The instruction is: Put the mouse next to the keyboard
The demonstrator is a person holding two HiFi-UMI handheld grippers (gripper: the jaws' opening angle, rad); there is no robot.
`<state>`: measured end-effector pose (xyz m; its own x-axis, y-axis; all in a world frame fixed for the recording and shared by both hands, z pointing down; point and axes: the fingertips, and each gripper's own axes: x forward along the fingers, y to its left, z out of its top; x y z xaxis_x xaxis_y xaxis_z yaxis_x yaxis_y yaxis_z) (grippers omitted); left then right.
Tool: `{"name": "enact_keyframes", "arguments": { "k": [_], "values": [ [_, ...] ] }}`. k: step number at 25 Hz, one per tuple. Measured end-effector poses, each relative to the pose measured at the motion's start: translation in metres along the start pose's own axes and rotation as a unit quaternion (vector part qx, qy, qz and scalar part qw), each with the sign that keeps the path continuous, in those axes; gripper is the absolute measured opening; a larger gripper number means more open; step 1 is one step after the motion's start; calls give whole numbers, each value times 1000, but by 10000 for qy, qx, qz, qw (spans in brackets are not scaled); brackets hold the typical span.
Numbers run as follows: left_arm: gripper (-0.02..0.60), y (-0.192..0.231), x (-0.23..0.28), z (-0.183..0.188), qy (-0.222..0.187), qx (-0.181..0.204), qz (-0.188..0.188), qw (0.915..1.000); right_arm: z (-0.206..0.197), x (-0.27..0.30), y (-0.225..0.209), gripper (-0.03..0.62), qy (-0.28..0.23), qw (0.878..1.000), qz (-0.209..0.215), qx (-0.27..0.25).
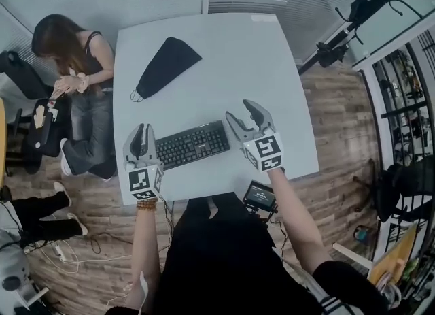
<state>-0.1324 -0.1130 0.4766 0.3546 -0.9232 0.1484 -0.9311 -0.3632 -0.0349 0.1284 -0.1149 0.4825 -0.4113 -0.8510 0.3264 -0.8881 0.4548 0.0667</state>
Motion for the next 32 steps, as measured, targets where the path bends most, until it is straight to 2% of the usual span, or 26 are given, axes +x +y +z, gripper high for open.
{"name": "enact_keyframes", "arguments": {
  "k": [5, 10, 16, 21, 23, 28, 32],
  "values": [
    [63, -43, 6, 75, -621, 351, -403, 9966, 44, -36, -7, 233, -476, 9973, -351, -447],
    [63, -78, -3, 123, -1156, 219, -660, 9909, 64, -69, -23, 219, -724, 9934, -642, -609],
    [62, -91, -15, 144, -1323, 178, -665, 9888, 111, -105, -24, 203, -1323, 9844, -946, -666],
    [61, -98, -24, 152, -1394, 122, -643, 9881, 132, -132, -11, 174, -1648, 9734, -1261, -971],
    [61, -101, -27, 152, -1389, 173, -726, 9875, 132, -138, -13, 154, -1614, 9709, -1352, -1138],
    [61, -106, -29, 156, -1405, 229, -925, 9855, 129, -145, -46, 150, -1429, 9665, -1380, -1626],
    [60, -109, -29, 160, -1408, 257, -1015, 9845, 141, -148, -65, 143, -1448, 9541, -1379, -2228]
  ]
}}
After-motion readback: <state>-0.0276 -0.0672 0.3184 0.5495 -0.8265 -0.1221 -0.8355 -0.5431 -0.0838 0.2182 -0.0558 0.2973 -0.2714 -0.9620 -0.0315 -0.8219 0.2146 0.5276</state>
